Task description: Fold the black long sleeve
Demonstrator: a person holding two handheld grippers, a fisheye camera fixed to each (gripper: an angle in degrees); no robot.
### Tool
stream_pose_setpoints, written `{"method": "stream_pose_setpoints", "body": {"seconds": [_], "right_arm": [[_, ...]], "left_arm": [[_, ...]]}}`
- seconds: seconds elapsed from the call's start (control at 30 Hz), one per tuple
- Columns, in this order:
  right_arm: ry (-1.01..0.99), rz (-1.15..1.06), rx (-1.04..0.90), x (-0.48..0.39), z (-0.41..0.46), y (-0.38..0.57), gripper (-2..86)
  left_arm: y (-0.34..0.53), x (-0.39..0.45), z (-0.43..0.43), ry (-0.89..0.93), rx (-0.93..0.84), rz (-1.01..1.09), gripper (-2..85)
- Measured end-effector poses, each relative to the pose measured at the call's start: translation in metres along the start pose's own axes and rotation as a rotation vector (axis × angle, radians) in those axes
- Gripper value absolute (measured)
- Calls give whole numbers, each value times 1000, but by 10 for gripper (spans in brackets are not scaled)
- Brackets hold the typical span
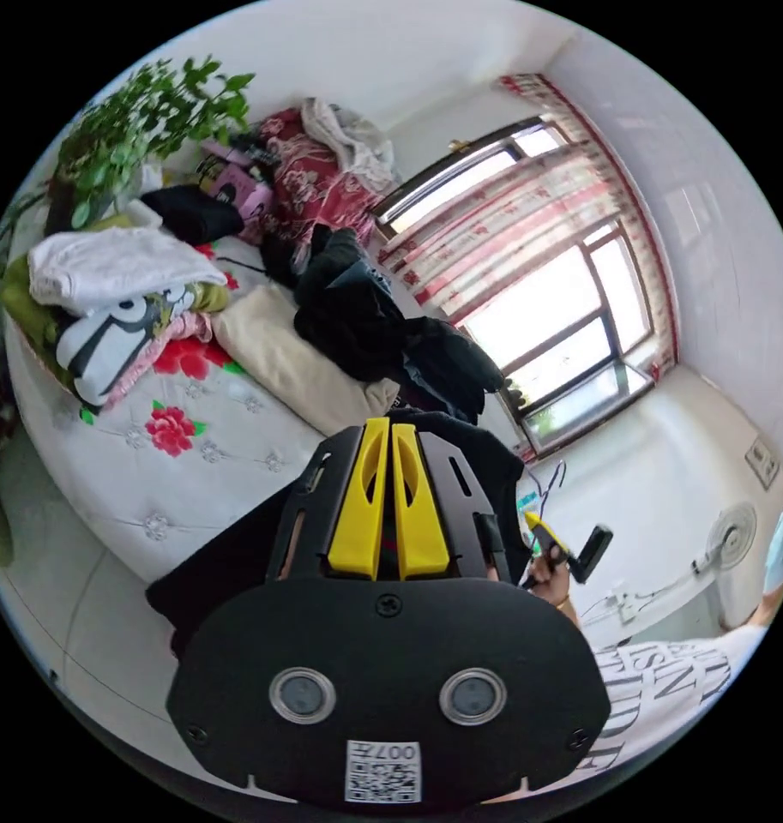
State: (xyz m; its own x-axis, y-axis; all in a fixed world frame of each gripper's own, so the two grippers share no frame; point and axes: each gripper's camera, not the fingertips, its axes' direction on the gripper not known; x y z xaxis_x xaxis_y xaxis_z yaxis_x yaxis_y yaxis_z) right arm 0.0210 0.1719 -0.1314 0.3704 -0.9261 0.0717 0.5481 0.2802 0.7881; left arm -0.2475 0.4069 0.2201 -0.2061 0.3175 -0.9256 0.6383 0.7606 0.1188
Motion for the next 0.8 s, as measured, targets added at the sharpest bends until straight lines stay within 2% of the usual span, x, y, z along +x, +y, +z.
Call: {"method": "stream_pose_setpoints", "body": {"seconds": [0.13, 0.23, 0.3, 0.33, 0.43, 0.53, 0.6, 0.67, 0.7, 0.73, 0.77, 0.8], "right_arm": [[-15, 242, 28, 38, 18, 33, -1], [-28, 238, 25, 39, 28, 44, -1], [-128, 165, -2, 29, 38, 38, -1], [-156, 115, -72, 21, 51, 29, -2], [-90, -25, -187, -3, 78, 13, -2], [-90, -71, -262, -9, 97, 7, -2], [-88, -45, -245, -2, 92, 10, -2], [-107, 52, -139, 18, 65, 18, -2], [-150, 146, -26, 39, 38, 29, -1], [-194, 236, 18, 58, 21, 42, -1], [-187, 264, 31, 63, 15, 48, -1], [-173, 310, 31, 70, 10, 60, -1]], "left_arm": [[-58, -58, 57, 27, -51, -193, -10], [-96, -97, 103, 5, -144, -227, -10], [-116, -107, 136, -13, -246, -180, -10], [-129, -100, 161, -17, -338, -90, -10], [-155, -82, 211, -40, -476, 90, -9], [-188, -92, 239, -69, -507, 109, -9], [-210, -108, 247, -105, -499, 94, -9], [-242, -144, 245, -216, -452, -6, -10], [-249, -156, 243, -222, -440, -45, -10], [-258, -184, 242, -152, -414, -161, -10], [-258, -213, 247, 6, -397, -327, -10], [-256, -223, 253, 60, -396, -403, -10]]}}
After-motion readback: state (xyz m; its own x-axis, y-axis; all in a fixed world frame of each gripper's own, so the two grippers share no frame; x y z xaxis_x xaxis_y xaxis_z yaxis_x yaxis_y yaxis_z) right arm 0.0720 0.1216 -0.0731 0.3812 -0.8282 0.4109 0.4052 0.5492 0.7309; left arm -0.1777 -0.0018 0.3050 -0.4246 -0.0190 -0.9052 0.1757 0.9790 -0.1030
